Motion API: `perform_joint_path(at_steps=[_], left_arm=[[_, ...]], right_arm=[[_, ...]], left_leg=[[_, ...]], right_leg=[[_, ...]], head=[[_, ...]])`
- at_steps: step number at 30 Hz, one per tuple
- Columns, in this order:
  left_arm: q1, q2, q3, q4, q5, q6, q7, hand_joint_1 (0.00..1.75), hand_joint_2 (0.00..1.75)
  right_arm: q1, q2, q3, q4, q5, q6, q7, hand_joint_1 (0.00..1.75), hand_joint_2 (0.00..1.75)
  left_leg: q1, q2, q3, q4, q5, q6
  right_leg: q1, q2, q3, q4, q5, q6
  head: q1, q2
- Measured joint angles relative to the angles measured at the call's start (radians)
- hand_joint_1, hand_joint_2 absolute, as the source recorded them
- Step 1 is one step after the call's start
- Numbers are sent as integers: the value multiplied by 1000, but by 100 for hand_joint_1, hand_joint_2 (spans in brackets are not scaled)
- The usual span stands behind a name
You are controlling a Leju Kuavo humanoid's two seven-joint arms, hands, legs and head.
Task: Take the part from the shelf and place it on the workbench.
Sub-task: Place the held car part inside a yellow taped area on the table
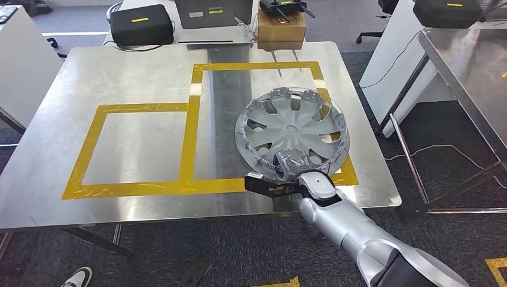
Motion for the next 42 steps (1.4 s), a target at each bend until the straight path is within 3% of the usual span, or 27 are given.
perform_joint_path(at_steps=[8,12,16,23,28,34,39,42], left_arm=[[0,0,0,0,1,0,-3,0,175],[0,0,0,0,6,-1,-4,0,175],[0,0,0,0,27,3,-9,0,175],[0,3,0,0,53,29,-14,0,175],[0,9,0,0,65,39,-19,0,175],[0,16,1,4,95,57,-48,0,175],[5,22,8,6,132,76,-84,0,175],[10,27,10,8,143,80,-95,0,175]], right_arm=[[4,-1,0,2,0,1,0,175,175],[13,-3,-3,2,-2,-13,-6,0,175],[20,-4,-17,0,-20,-55,-33,0,175],[38,11,-68,-42,-177,-120,-119,0,175],[52,15,-95,-113,-204,-143,-123,0,175],[115,12,-129,-294,-315,-183,-144,0,175],[207,2,-174,-479,-485,-239,-254,0,175],[260,-16,-200,-613,-537,-244,-278,0,175]], left_leg=[[0,0,0,0,0,0],[0,0,0,0,0,0],[0,1,0,0,0,0],[0,9,0,0,-1,0],[0,11,0,0,-2,-1],[1,10,0,0,-3,-2],[1,8,0,0,-4,-3],[0,6,-1,0,-4,-3]], right_leg=[[0,0,0,0,0,0],[0,0,0,0,0,0],[0,2,0,0,0,0],[0,6,-1,0,0,0],[0,8,-2,0,0,0],[0,9,-2,0,-1,-1],[0,9,-2,0,-2,-2],[0,9,-2,0,-2,-2]], head=[[0,0],[0,0],[0,0],[0,0],[0,0],[0,0],[0,0],[0,0]])
